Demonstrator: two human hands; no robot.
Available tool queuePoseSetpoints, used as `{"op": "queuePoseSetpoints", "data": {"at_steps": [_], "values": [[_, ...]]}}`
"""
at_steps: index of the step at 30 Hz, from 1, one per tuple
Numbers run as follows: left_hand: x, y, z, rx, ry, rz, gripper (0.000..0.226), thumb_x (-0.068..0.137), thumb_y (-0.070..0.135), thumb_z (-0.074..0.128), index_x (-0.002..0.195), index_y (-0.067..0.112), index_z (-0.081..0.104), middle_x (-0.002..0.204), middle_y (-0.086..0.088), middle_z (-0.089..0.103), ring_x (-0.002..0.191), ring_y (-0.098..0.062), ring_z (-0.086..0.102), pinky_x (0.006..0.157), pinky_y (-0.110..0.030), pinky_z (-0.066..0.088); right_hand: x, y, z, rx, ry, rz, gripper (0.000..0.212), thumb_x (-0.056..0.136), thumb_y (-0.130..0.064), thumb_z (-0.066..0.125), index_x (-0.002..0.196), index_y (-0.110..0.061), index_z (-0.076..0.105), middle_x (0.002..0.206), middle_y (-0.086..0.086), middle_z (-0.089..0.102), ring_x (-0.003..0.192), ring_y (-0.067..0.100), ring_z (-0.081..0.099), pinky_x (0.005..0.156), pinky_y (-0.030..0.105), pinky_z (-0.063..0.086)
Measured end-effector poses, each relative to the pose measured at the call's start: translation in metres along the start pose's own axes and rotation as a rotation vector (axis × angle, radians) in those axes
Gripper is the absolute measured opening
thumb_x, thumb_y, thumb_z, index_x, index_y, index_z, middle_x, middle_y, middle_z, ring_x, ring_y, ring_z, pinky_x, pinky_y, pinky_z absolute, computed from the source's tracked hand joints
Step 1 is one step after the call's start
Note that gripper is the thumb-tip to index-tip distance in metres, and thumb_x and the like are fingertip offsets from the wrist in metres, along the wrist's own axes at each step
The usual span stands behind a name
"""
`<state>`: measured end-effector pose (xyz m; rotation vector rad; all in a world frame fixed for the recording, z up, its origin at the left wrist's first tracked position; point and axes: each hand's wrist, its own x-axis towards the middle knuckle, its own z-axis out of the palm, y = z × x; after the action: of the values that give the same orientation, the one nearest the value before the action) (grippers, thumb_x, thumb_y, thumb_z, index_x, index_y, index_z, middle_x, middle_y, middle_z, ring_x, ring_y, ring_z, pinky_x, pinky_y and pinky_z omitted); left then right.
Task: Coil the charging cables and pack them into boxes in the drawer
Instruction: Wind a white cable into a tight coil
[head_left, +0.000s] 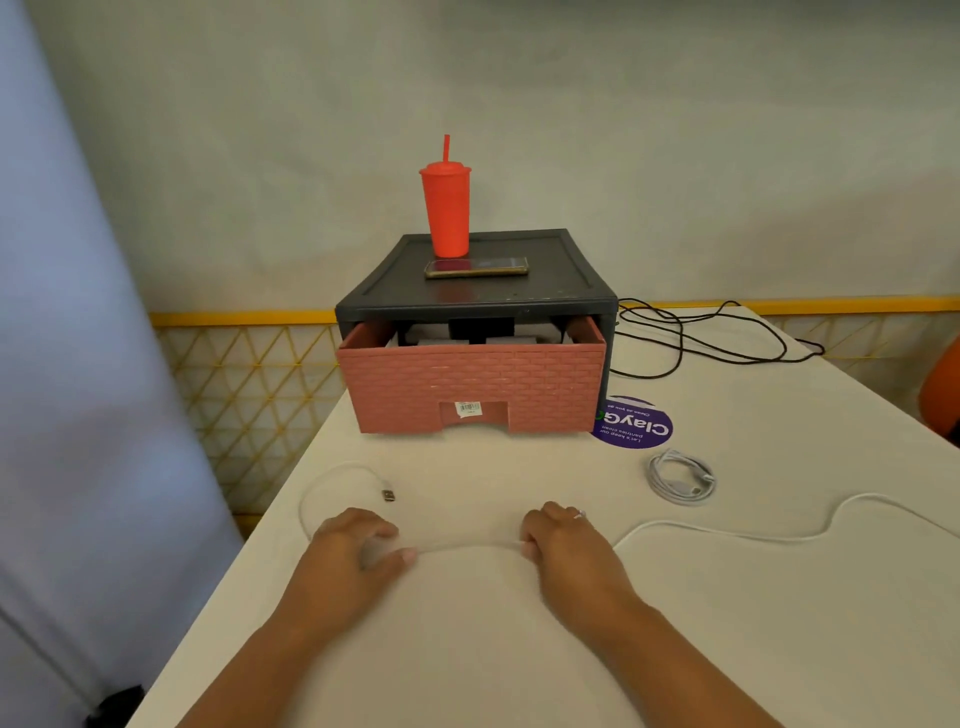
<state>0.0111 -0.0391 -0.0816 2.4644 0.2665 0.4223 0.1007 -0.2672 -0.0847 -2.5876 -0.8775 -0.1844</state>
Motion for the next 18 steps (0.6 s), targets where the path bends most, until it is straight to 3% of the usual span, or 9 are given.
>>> {"op": "queuePoseSetpoints", "data": {"at_steps": [2, 3, 6, 10, 12, 15, 18], "values": [[-0.002, -0.001, 0.001, 0.039, -0.012, 0.083, 0.006, 0.077, 0.042, 0.055, 0.074, 0.044, 0.052, 0.086, 0.019, 0.059, 0.086, -0.004, 0.053, 0.075, -0.024, 0.041, -0.006, 0.013, -0.006, 0.074, 0.117, 0.095, 0.016, 0.094, -0.009, 0.040, 0.097, -0.012, 0.056, 0.098, 0.004, 0.055, 0.093, 0.024, 0.048, 0.069, 0.029, 0.027], [-0.003, -0.002, 0.001, 0.051, -0.017, 0.117, 0.013, 0.078, 0.036, 0.052, 0.069, 0.045, 0.049, 0.081, 0.019, 0.057, 0.081, -0.004, 0.054, 0.072, -0.023, 0.039, -0.010, 0.019, -0.011, 0.127, 0.185, 0.165, 0.015, 0.091, -0.005, 0.042, 0.091, -0.013, 0.055, 0.092, 0.005, 0.055, 0.088, 0.025, 0.048, 0.067, 0.030, 0.028], [-0.003, -0.005, 0.002, 0.083, -0.052, 0.165, 0.023, 0.083, 0.028, 0.056, 0.068, 0.044, 0.048, 0.080, 0.020, 0.054, 0.082, -0.005, 0.052, 0.071, -0.017, 0.036, -0.023, 0.042, -0.030, 0.287, 0.363, 0.382, 0.019, 0.091, -0.003, 0.042, 0.077, -0.016, 0.045, 0.075, 0.005, 0.053, 0.072, 0.027, 0.046, 0.059, 0.032, 0.028], [-0.004, -0.007, 0.006, 0.125, -0.076, 0.205, 0.028, 0.090, 0.019, 0.057, 0.072, 0.038, 0.047, 0.083, 0.018, 0.051, 0.085, -0.005, 0.045, 0.071, -0.012, 0.033, -0.038, 0.069, -0.046, 0.389, 0.570, 0.514, 0.016, 0.095, -0.009, 0.040, 0.081, -0.015, 0.045, 0.073, 0.008, 0.054, 0.072, 0.031, 0.048, 0.061, 0.033, 0.031], [-0.005, -0.005, 0.006, 0.116, -0.069, 0.205, 0.028, 0.092, 0.024, 0.050, 0.069, 0.037, 0.040, 0.078, 0.016, 0.049, 0.082, -0.011, 0.045, 0.068, -0.015, 0.032, -0.041, 0.076, -0.050, 0.401, 0.586, 0.545, 0.014, 0.096, -0.011, 0.039, 0.084, -0.013, 0.047, 0.075, 0.008, 0.055, 0.074, 0.032, 0.049, 0.062, 0.033, 0.033], [-0.009, 0.002, 0.008, 0.076, -0.069, 0.202, 0.026, 0.082, 0.053, 0.032, 0.070, 0.031, 0.040, 0.073, 0.013, 0.051, 0.078, -0.012, 0.046, 0.065, -0.017, 0.032, -0.041, 0.078, -0.047, 0.342, 0.528, 0.509, 0.016, 0.095, -0.008, 0.040, 0.083, -0.011, 0.050, 0.074, 0.007, 0.056, 0.074, 0.032, 0.049, 0.062, 0.032, 0.032], [-0.014, 0.009, 0.015, 0.055, -0.136, 0.224, 0.024, 0.079, 0.051, 0.054, 0.078, 0.028, 0.049, 0.080, 0.015, 0.053, 0.088, -0.003, 0.044, 0.071, -0.018, 0.037, -0.038, 0.073, -0.045, 0.365, 0.555, 0.481, 0.017, 0.094, -0.006, 0.039, 0.083, -0.013, 0.049, 0.074, 0.007, 0.056, 0.072, 0.030, 0.049, 0.063, 0.031, 0.031]]}}
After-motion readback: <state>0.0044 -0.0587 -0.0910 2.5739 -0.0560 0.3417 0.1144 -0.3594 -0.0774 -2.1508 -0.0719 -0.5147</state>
